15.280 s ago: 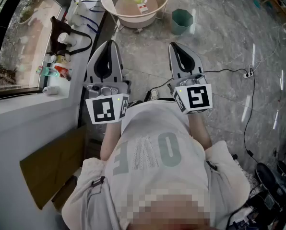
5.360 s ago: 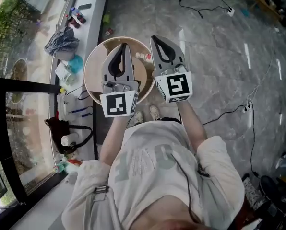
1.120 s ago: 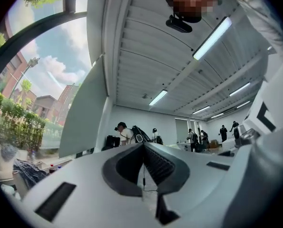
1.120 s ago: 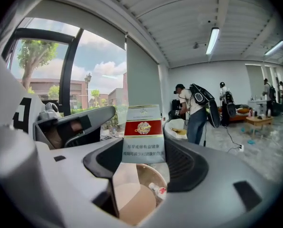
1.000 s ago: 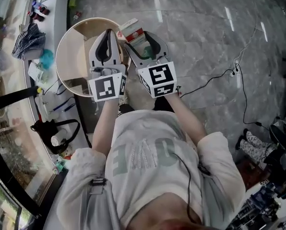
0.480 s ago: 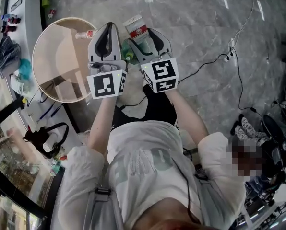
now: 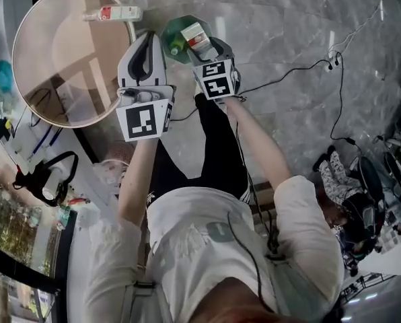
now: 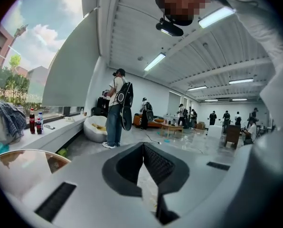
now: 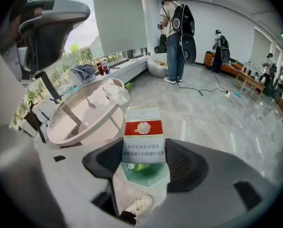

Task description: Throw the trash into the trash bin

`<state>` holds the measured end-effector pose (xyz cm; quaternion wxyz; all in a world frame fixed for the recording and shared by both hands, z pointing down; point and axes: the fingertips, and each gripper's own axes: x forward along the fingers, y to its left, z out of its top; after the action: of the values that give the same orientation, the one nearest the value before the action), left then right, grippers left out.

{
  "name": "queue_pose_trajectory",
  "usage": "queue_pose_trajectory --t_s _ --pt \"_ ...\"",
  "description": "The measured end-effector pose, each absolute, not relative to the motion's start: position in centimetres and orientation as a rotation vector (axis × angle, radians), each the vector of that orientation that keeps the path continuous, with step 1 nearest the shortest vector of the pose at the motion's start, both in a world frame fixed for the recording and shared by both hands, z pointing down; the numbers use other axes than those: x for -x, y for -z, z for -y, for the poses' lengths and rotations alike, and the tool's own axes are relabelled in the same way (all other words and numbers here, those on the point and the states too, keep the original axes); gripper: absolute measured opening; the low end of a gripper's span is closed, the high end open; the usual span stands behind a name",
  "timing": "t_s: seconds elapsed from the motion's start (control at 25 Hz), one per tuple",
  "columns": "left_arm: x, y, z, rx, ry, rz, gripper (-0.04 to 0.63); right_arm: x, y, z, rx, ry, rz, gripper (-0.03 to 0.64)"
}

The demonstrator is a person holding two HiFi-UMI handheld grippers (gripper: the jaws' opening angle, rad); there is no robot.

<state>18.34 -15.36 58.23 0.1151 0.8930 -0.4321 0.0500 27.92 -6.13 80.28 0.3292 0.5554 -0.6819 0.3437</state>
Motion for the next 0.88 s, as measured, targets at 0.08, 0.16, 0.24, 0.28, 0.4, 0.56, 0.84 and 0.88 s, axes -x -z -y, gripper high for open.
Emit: queue_pose_trajectory --t_s 0.08,0.16,0.24,0.28,0.4,0.56,0.84,0.88 --pt "-17.6 -58.9 15.0 -2.597 -0.160 1.275 0.013 -27.8 -81.5 5.5 -1.444 -0.902 1.756 0.281" --pt "-17.2 -59.0 14.6 -2.596 -0.169 1.275 0.013 -27.3 -82.0 4.9 -1.430 -0.897 1.742 0.282" --pt "-17.1 -58.6 14.5 -2.601 -0.161 1.272 0.013 -27.1 -82.6 4.4 -1.420 -0.891 1.721 0.281" --pt "-17.1 -58.5 14.4 -2.602 -0.157 1.270 0.012 -27.0 -82.9 4.2 -1.417 -0.890 1.713 0.284" --pt "-17.1 -57.9 14.3 -2.606 -0.153 1.258 0.012 -27.1 -82.3 4.1 -1.427 -0.878 1.713 0.300" --pt "-16.8 -55.6 14.4 -2.611 -0.110 1.252 0.012 -27.1 -78.1 5.3 -1.440 -0.817 1.748 0.302" --pt "-15.5 -45.2 14.8 -2.682 0.063 1.264 0.012 -27.3 -63.8 9.1 -1.591 -0.640 1.840 0.302" --pt "-15.1 -43.4 14.9 -2.701 0.085 1.267 0.012 -27.0 -61.3 9.9 -1.621 -0.619 1.860 0.302"
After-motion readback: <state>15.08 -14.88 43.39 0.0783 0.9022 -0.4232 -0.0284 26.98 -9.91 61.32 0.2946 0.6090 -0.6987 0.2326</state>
